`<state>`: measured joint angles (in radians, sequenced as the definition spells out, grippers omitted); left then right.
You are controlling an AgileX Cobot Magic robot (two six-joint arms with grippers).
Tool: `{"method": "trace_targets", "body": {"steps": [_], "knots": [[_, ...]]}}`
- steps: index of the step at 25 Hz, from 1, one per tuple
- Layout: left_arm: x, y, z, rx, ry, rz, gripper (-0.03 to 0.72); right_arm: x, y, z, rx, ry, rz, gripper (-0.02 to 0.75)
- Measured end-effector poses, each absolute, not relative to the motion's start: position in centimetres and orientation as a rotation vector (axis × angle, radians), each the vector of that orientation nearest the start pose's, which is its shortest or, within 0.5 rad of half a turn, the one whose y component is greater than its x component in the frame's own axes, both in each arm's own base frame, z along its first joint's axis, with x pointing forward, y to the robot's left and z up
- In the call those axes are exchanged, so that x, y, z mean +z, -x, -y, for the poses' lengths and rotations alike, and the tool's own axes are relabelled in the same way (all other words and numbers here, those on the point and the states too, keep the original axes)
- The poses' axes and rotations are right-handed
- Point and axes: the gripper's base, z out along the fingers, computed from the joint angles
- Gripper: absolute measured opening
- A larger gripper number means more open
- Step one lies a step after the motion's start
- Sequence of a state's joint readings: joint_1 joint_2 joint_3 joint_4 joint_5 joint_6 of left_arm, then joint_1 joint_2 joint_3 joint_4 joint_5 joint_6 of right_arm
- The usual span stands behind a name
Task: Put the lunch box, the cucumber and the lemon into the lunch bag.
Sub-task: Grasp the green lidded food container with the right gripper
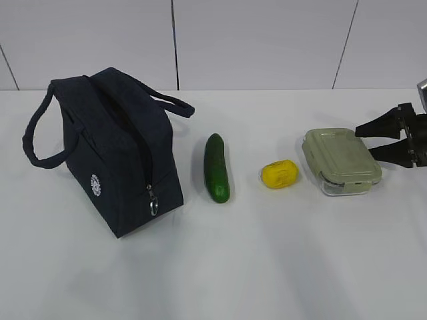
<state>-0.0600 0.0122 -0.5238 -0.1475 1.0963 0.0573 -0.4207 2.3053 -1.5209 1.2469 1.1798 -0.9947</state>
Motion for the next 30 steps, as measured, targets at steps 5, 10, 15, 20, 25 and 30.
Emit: {"method": "trace_targets", "body": {"steps": [5,10,15,20,25,30], "knots": [[28.2,0.8,1.1,-0.179,-0.132,-2.060,0.241,10.3,-42.9,10.4,1.308,-0.247,-2.363,0.580],[28.2,0.8,1.1,-0.179,-0.132,-2.060,0.241,9.9,-42.9,10.4,1.321,-0.281,-2.372,0.580],[28.2,0.8,1.1,-0.179,-0.132,-2.060,0.241,9.9,-43.1,9.5,1.341,-0.290,-2.385,0.580],[28.2,0.8,1.1,-0.179,-0.132,-2.060,0.241,9.8,-43.2,8.9,1.347,-0.281,-2.397,0.580],[28.2,0.8,1.1,-0.179,-0.132,-2.060,0.241,9.8,-43.2,8.9,1.348,-0.286,-2.402,0.580],[28.2,0.8,1.1,-0.179,-0.132,-2.060,0.241,9.6,-43.0,8.9,1.344,-0.301,-2.439,0.531]]}}
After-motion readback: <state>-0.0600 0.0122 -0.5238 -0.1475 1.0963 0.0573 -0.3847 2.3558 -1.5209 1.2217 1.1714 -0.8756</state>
